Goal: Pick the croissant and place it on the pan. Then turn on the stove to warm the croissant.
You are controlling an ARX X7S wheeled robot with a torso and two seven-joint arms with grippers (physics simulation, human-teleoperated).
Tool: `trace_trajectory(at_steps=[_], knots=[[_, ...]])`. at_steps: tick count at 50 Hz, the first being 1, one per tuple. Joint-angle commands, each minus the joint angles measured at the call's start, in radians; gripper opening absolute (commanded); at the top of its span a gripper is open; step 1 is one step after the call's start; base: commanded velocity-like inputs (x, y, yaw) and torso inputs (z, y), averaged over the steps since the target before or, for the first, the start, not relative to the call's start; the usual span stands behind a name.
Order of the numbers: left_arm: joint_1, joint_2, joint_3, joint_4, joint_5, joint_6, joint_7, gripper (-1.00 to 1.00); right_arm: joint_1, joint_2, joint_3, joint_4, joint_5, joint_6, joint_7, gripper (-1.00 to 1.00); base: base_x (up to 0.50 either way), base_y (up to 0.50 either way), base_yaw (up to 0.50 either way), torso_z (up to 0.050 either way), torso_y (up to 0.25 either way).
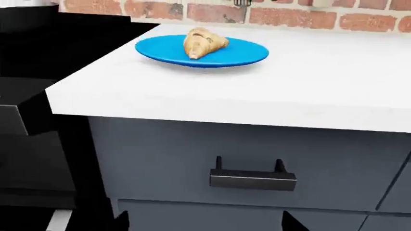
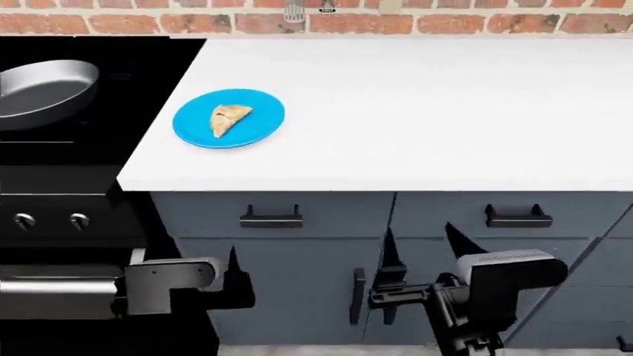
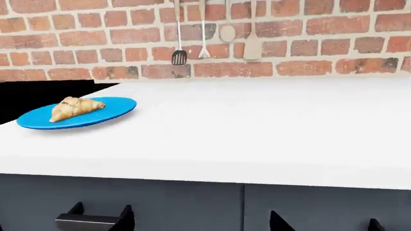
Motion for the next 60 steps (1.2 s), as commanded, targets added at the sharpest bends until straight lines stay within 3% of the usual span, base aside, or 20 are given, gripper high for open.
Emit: trace_trajectory(at_steps=[1,3,5,19,21,30,35,42,46,52,60], knots=[[-0.183,-0.031,-0.21,0.457,-0.279,-0.615,-0.093,1.0,0.183,0.081,0.083,-0.428,0.214,0.508,0.085,1.0,0.29,-0.5,0.0,0.0,0.0],[-0.257,-0.018,-0.288,0.482,-0.343,-0.741,-0.11,1.0,0.232,0.089,0.113,-0.442,0.27,0.577,0.084,1.0,0.32,-0.48,0.0,0.0,0.0],[-0.285,-0.029,-0.304,0.505,-0.356,-0.774,-0.12,1.0,0.269,0.114,0.095,-0.439,0.278,0.607,0.082,1.0,0.45,-0.25,0.0,0.0,0.0],[-0.283,-0.089,-0.263,0.487,-0.341,-0.718,-0.12,1.0,0.308,0.164,0.059,-0.437,0.322,0.61,0.136,1.0,0.5,0.0,0.0,0.0,0.0],[-0.33,-0.084,-0.277,0.495,-0.367,-0.776,-0.13,1.0,0.31,0.167,0.058,-0.433,0.324,0.604,0.137,1.0,0.5,0.0,0.0,0.0,0.0],[-0.339,-0.099,-0.247,0.481,-0.364,-0.765,-0.142,1.0,0.31,0.169,0.046,-0.402,0.319,0.574,0.147,1.0,0.43,0.0,0.0,0.0,0.0],[-0.407,-0.1,-0.272,0.457,-0.388,-0.812,-0.148,1.0,0.315,0.166,0.046,-0.387,0.333,0.577,0.147,1.0,0.0,0.0,0.0,0.0,0.0],[-0.644,-0.165,-0.286,0.302,-0.432,-0.89,-0.092,1.0,0.331,0.169,0.048,-0.373,0.344,0.57,0.14,1.0,0.0,0.0,0.0,0.0,0.0],[-0.697,-0.231,-0.207,0.192,-0.383,-0.822,-0.06,1.0,0.348,0.17,0.036,-0.349,0.342,0.56,0.139,1.0,0.0,0.0,0.0,0.0,0.0],[-0.84,-0.238,-0.19,-0.038,-0.391,-0.912,-0.037,1.0,0.352,0.177,0.031,-0.333,0.348,0.545,0.137,1.0,0.0,0.0,0.0,0.0,0.0],[-0.9,-0.217,-0.164,-0.246,-0.393,-0.918,-0.013,1.0,0.347,0.187,0.039,-0.332,0.362,0.533,0.145,1.0,0.0,0.0,0.0,0.0,0.0]])
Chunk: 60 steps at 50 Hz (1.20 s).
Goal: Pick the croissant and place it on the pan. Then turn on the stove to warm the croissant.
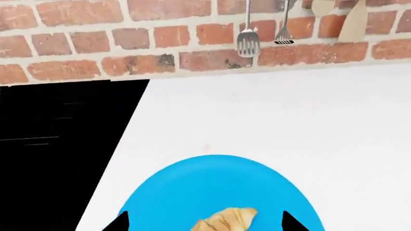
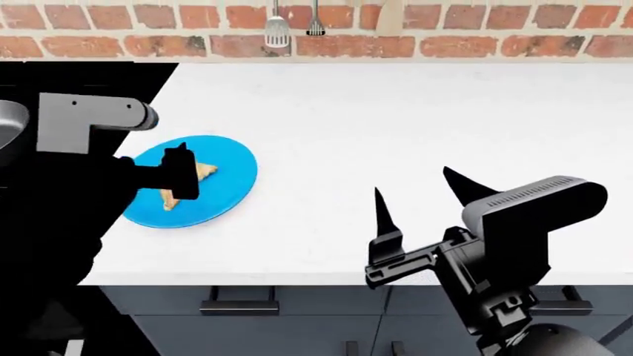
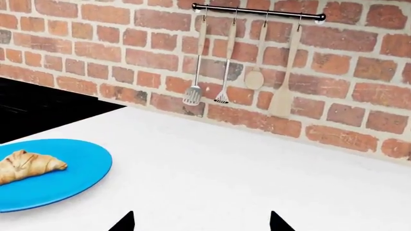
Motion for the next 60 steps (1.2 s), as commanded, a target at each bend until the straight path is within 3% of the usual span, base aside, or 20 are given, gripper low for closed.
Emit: trace_trajectory(at_steps=[1,9,20,60], knots=[[-0.153,0.002,0.033,-0.304,-0.005,-0.041,0.037,1.0,0.01,0.013,0.004,0.012,0.021,-0.01,0.008,1.0,0.0,0.0,0.0,0.0,0.0],[-0.245,0.013,0.069,-0.525,0.016,-0.028,0.052,1.0,0.025,0.018,-0.012,0.016,0.033,-0.009,0.023,1.0,0.0,0.0,0.0,0.0,0.0],[-0.359,0.006,0.208,-0.78,0.096,0.103,0.116,1.0,0.039,0.024,-0.019,0.019,0.051,-0.008,0.037,1.0,0.0,0.0,0.0,0.0,0.0],[-0.325,-0.014,0.329,-0.709,0.069,0.079,0.148,1.0,0.038,0.041,-0.022,0.019,0.07,-0.029,0.061,1.0,0.0,0.0,0.0,0.0,0.0]])
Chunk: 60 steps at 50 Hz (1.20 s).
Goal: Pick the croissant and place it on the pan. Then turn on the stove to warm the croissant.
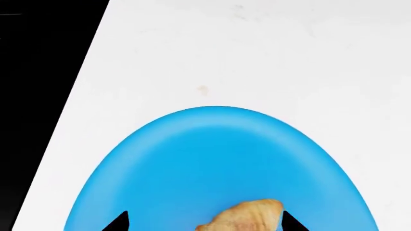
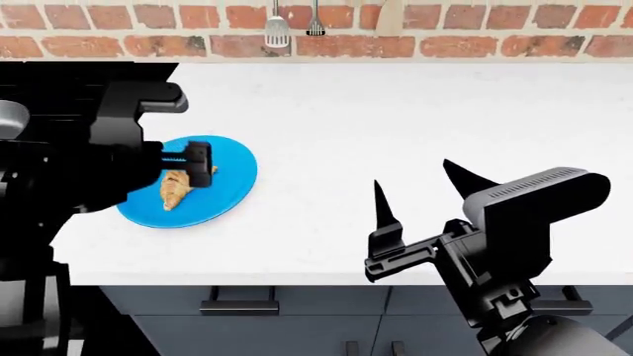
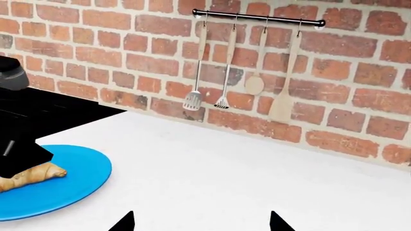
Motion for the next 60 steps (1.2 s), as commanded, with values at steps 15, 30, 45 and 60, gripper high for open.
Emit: trace_trajectory(at_steps=[15,30,45,60], knots=[[0.024,-0.006,0.041,0.011,-0.014,0.012,0.012,1.0,0.006,0.01,-0.013,0.005,0.006,-0.01,0.015,1.0,0.0,0.0,0.0,0.0,0.0],[0.028,-0.001,0.052,-0.016,-0.012,0.027,0.012,1.0,0.01,0.022,-0.002,0.002,0.025,-0.01,0.021,1.0,0.0,0.0,0.0,0.0,0.0],[0.025,0.001,0.066,-0.049,-0.011,0.044,0.019,1.0,0.031,0.024,-0.004,0.007,0.044,0.001,0.033,1.0,0.0,0.0,0.0,0.0,0.001],[0.034,-0.005,0.072,-0.042,-0.01,0.051,0.008,-1.0,0.06,0.027,0.008,0.008,0.075,0.016,0.046,1.0,0.0,0.0,0.0,0.0,0.0]])
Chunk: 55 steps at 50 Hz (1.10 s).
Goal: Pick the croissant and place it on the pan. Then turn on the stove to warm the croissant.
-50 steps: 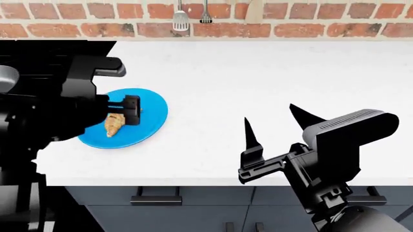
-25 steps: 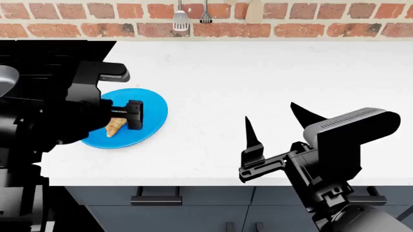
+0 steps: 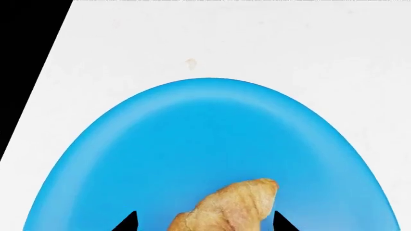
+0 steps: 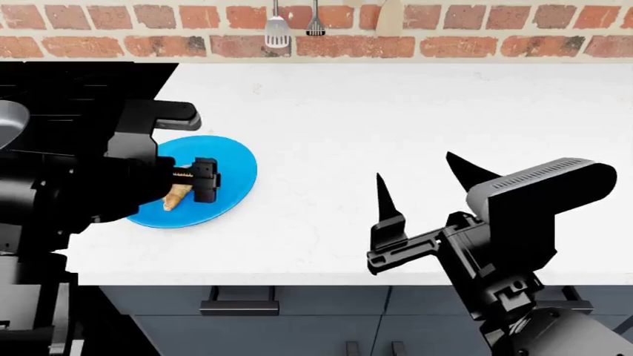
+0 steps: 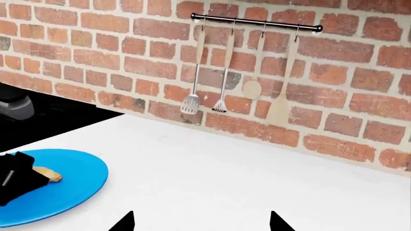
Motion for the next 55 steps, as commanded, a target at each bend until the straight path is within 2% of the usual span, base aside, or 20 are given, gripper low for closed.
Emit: trace_trajectory(at_steps=[1,24,33,45,50,55], knots=[[0.011,-0.007,-0.005,0.022,-0.001,0.0,-0.02,-1.0,0.017,0.003,0.011,-0.004,0.024,0.009,0.01,1.0,0.0,0.0,0.0,0.0,0.0],[-0.043,-0.019,-0.073,0.099,-0.037,-0.063,-0.073,-1.0,0.026,0.013,0.024,-0.027,0.057,0.012,0.037,1.0,0.0,0.0,0.0,0.0,0.0],[-0.067,-0.009,-0.194,0.252,-0.127,-0.193,-0.145,-1.0,0.062,0.023,0.044,-0.055,0.104,0.047,0.068,1.0,0.0,0.0,0.0,0.0,0.0],[-0.022,-0.089,-0.263,0.36,-0.622,-0.203,-0.508,-1.0,0.055,0.037,0.029,-0.05,0.087,0.027,0.07,1.0,0.0,0.0,0.0,0.0,0.0],[-0.003,-0.111,-0.276,0.386,-0.758,-0.196,-0.605,-1.0,0.052,0.041,0.018,-0.045,0.075,0.015,0.067,1.0,0.0,0.0,0.0,0.0,0.0],[-0.002,-0.129,-0.271,0.397,-0.826,-0.182,-0.651,-1.0,0.051,0.043,0.005,-0.039,0.066,0.007,0.065,1.0,0.0,0.0,0.0,0.0,0.0]])
